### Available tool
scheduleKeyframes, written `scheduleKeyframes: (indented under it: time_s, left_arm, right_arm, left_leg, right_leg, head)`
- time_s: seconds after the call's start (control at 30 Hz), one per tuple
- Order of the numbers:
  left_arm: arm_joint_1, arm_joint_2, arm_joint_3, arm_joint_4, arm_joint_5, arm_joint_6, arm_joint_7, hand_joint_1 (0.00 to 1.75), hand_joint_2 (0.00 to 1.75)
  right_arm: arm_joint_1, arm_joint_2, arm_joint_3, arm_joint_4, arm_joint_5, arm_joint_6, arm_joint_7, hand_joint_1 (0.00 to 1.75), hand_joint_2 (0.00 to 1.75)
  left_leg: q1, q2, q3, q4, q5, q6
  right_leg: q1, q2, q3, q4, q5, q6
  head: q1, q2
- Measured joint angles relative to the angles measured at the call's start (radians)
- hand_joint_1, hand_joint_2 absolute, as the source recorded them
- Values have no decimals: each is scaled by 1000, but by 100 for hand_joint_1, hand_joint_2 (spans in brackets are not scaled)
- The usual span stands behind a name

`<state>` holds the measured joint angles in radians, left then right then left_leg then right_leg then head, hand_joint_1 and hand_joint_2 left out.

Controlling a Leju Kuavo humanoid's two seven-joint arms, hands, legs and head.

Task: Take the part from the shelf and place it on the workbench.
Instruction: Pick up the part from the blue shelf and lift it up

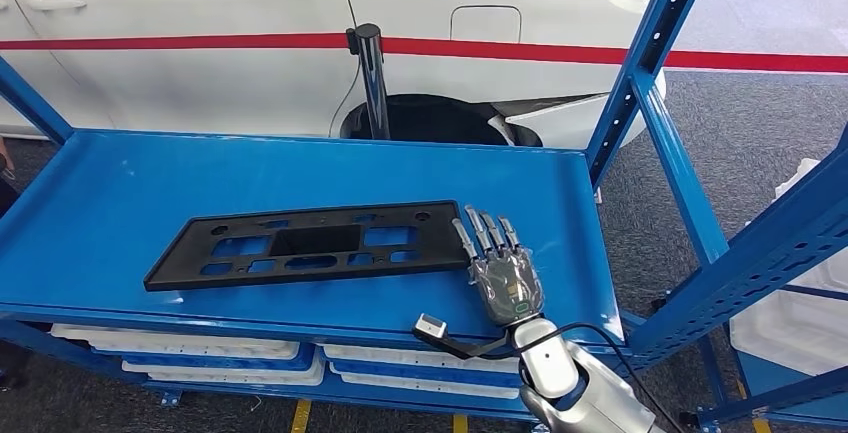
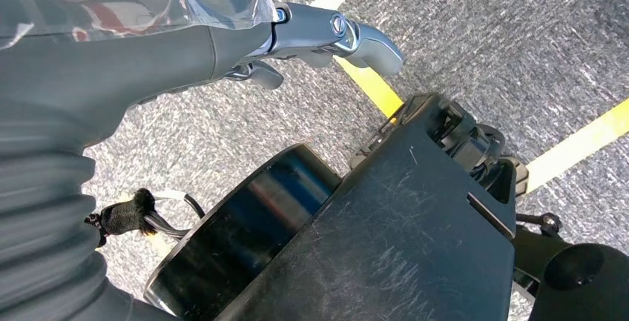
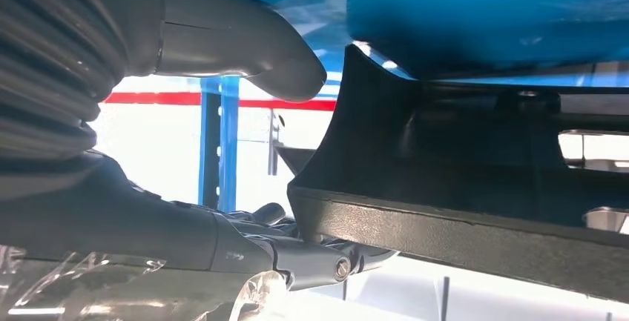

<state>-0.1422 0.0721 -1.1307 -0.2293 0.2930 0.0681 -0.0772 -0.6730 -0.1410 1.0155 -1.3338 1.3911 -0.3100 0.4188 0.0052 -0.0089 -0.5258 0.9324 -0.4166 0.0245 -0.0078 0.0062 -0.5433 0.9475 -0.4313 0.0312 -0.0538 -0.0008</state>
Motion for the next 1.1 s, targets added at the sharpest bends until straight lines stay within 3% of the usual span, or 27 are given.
scheduleKeyframes:
  time_s: [0.33, 0.53, 0.77, 0.97, 1.1]
  left_arm:
    - [1, 0, 0, 0, 8, 6, 0, 0, 175]
    - [3, 0, 2, 0, 23, 14, 6, 0, 175]
    - [4, 0, 6, 0, 32, 20, 9, 0, 175]
    - [5, 0, 8, 0, 35, 18, 4, 0, 175]
    - [9, 0, 8, 0, 37, 21, -10, 0, 0]
  right_arm:
    - [18, 5, 1, 14, 104, -26, -35, 0, 175]
    - [48, 3, 18, -47, 177, 19, -52, 0, 175]
    - [47, -18, 81, -153, 183, 100, -66, 0, 175]
    - [48, -38, 112, -224, 183, 108, -77, 0, 175]
    - [48, -44, 125, -250, 182, 106, -88, 0, 175]
  left_leg:
    - [0, 0, 4, 0, 0, 0]
    - [0, 0, 5, 0, 0, 0]
    - [0, 0, 3, -1, 0, 0]
    - [0, 0, 1, -1, 0, 0]
    - [0, 0, 1, -1, 0, 0]
  right_leg:
    - [0, 0, 4, 0, 0, 0]
    - [0, 0, 4, 0, 0, 0]
    - [0, 1, 2, 0, 0, 0]
    - [0, 0, 0, 0, 0, 0]
    - [0, 0, 0, 0, 0, 0]
  head:
    - [0, 0]
    - [0, 0]
    - [0, 0]
    - [0, 0]
    - [0, 0]
